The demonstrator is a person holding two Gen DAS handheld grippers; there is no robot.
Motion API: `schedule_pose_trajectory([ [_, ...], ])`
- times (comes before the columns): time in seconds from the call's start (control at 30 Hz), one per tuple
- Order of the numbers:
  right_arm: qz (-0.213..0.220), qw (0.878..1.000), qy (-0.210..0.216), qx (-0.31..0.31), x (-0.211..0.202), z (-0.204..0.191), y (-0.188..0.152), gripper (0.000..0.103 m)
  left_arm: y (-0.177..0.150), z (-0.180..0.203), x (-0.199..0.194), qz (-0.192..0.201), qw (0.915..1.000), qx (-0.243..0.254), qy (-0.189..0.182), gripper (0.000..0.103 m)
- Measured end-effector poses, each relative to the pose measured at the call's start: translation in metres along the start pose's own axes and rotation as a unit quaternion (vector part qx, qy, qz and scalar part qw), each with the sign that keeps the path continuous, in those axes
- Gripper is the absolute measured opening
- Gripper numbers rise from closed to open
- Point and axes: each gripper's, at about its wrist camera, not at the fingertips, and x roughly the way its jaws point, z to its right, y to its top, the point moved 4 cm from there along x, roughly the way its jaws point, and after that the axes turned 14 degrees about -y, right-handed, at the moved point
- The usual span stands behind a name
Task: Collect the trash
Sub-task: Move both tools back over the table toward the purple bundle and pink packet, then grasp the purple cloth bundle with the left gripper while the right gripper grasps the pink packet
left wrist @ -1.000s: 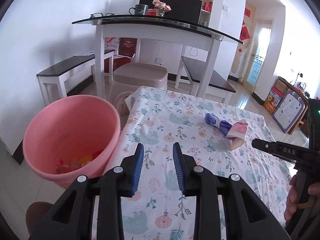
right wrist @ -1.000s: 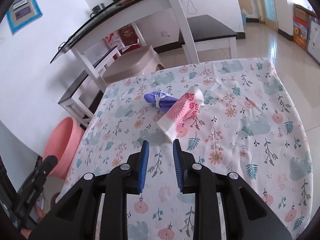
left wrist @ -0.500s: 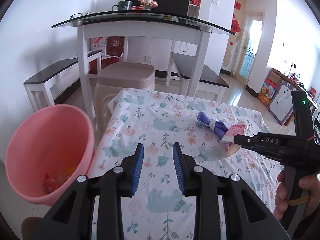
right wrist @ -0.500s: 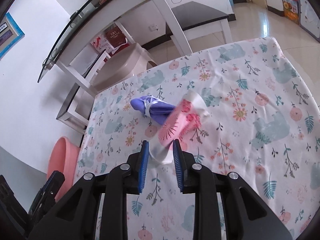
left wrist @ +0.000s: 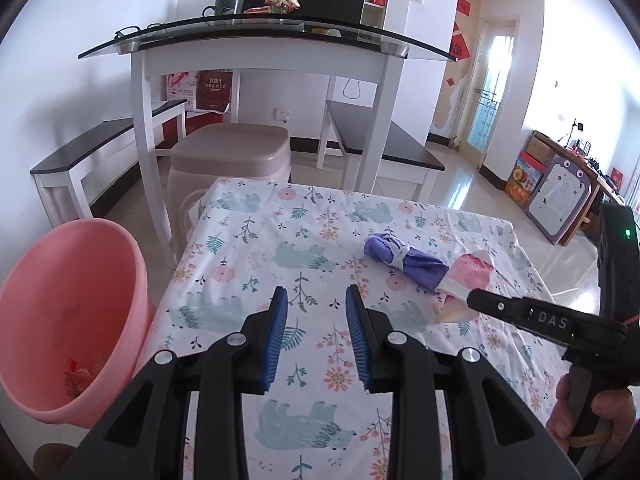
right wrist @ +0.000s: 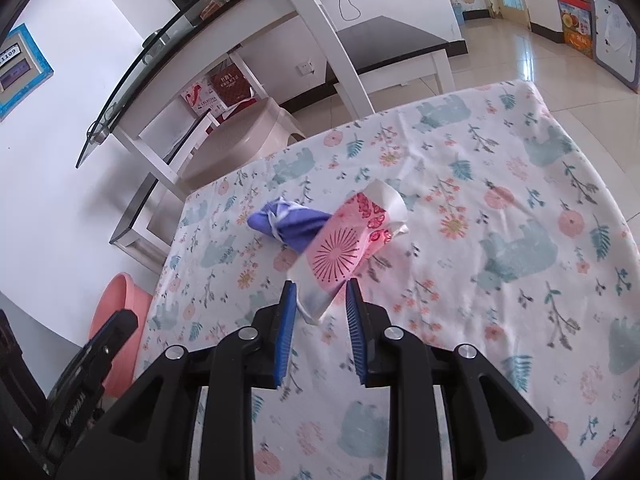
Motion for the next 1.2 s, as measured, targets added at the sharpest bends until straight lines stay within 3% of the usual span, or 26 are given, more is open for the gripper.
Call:
schedule_pose_trajectory([
  [0.13, -0.011, 1.0, 0.015, 0.013, 0.001, 0.01, -0.003, 0.025, -0.002, 0.007, 0.001, -0.002, 1.0, 0.003, -0.003, 0.029],
  [0.2, -0.01, 1.0, 0.023, 0.013, 0.0, 0.012, -0.004, 0.014, -0.002, 0.011, -0.002, -0.002, 0.9999, 0.011, -0.003, 0.029],
  [0.33, 0.001, 1.0, 0.026, -0.004, -0.006, 0.011, -0.005, 0.01, -0.002, 0.014, -0.005, 0.001, 0.9999, 0.015, -0.001, 0.029],
  [0.4, 0.015, 1.0, 0.019, -0.018, -0.011, 0.009, -0.006, 0.007, -0.002, 0.015, -0.005, 0.0, 0.9999, 0.013, -0.002, 0.029],
  [0.43, 0.026, 0.999, 0.013, -0.024, -0.015, 0.009, -0.006, 0.0, -0.001, 0.015, -0.004, -0.001, 0.9999, 0.011, -0.004, 0.029],
  [0.57, 0.099, 0.993, -0.037, -0.052, -0.035, 0.013, -0.001, 0.0, 0.002, 0.019, 0.001, -0.004, 0.9998, 0.007, -0.018, 0.029],
  [0.63, 0.115, 0.991, -0.048, -0.057, -0.038, 0.017, 0.003, 0.0, 0.005, 0.021, 0.007, -0.008, 0.9996, 0.003, -0.026, 0.03],
  [0.73, 0.107, 0.992, -0.048, -0.051, -0.033, 0.026, 0.005, 0.0, 0.01, 0.022, 0.022, -0.021, 0.9992, -0.003, -0.033, 0.036],
  [0.93, 0.064, 0.997, -0.031, -0.02, -0.025, 0.042, 0.008, 0.0, 0.025, 0.018, 0.054, -0.036, 0.9976, -0.025, -0.054, 0.038],
  [1.2, 0.06, 0.997, -0.04, -0.02, -0.023, 0.045, 0.006, 0.001, 0.042, 0.008, 0.123, -0.075, 0.9934, -0.06, -0.062, 0.038],
])
